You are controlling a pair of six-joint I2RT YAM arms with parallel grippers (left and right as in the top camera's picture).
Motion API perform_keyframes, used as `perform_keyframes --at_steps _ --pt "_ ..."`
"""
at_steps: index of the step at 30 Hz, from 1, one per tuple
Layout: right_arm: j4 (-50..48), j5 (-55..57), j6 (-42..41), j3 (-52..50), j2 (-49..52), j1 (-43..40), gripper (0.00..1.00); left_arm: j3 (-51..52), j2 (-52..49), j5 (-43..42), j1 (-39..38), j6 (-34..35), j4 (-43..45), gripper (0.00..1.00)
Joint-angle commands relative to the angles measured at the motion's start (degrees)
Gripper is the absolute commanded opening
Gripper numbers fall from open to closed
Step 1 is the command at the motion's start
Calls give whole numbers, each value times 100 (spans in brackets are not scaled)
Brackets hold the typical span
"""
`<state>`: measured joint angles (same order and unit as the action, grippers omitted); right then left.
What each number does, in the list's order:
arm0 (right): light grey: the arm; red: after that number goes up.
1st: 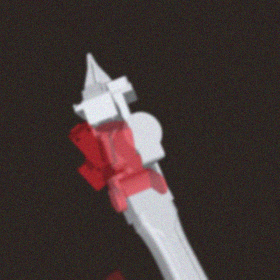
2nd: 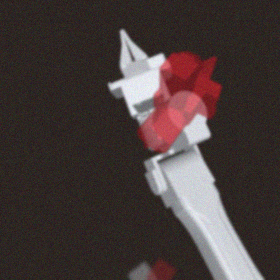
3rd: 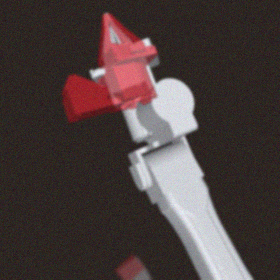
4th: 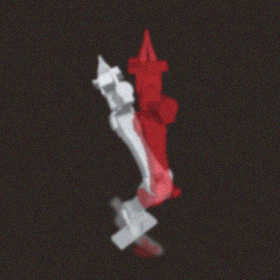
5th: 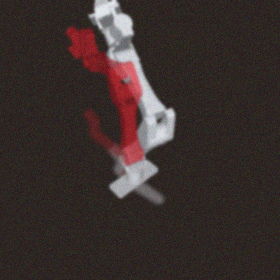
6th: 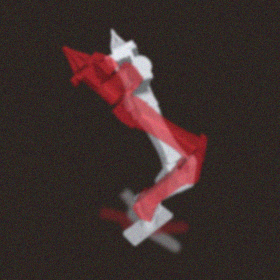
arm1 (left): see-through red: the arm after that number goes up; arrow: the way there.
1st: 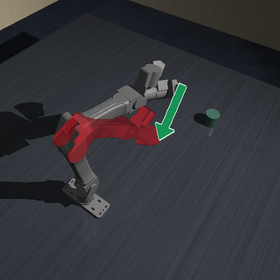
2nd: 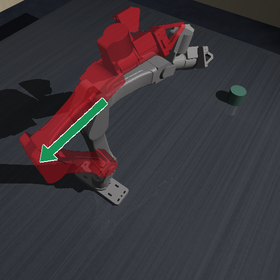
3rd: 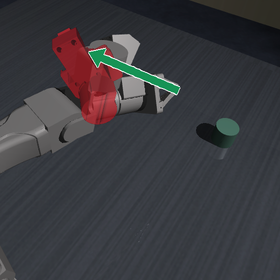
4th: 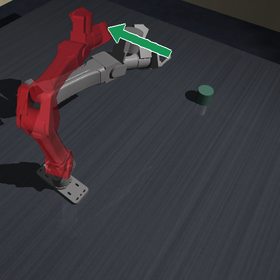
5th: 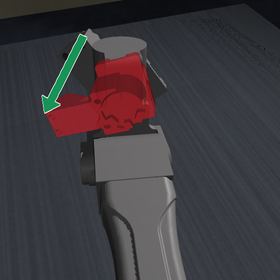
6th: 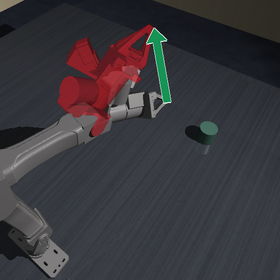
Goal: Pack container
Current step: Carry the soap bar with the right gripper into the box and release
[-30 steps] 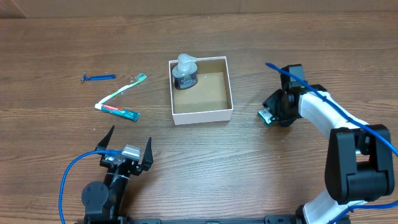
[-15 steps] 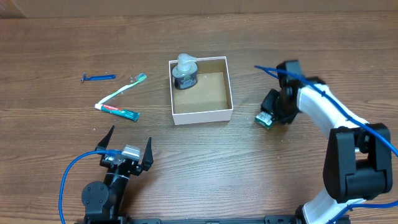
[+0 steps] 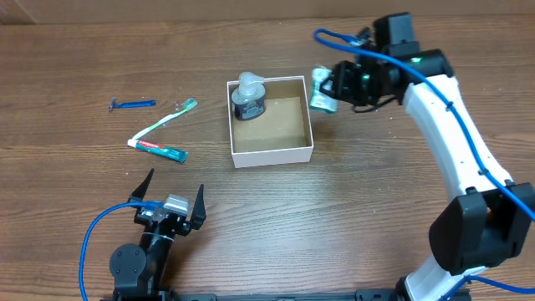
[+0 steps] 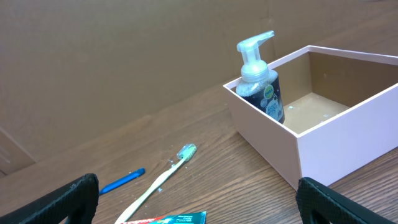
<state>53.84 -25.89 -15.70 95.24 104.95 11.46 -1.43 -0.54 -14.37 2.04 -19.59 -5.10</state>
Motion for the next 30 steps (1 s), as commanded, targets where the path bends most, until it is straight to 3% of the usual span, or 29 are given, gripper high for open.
perform_keyframes --at_steps 1,9,26,30 --pt "-385 111 216 59 -184 610 34 26 28 -7 52 52 4 100" --pt "-675 1449 -446 -114 269 1351 33 26 28 -7 52 52 4 100" --pt "-1073 2120 -833 -114 1255 1360 34 26 28 -7 52 52 4 100" --pt "-1257 2199 -811 -114 1270 1360 47 26 28 -7 52 52 4 100"
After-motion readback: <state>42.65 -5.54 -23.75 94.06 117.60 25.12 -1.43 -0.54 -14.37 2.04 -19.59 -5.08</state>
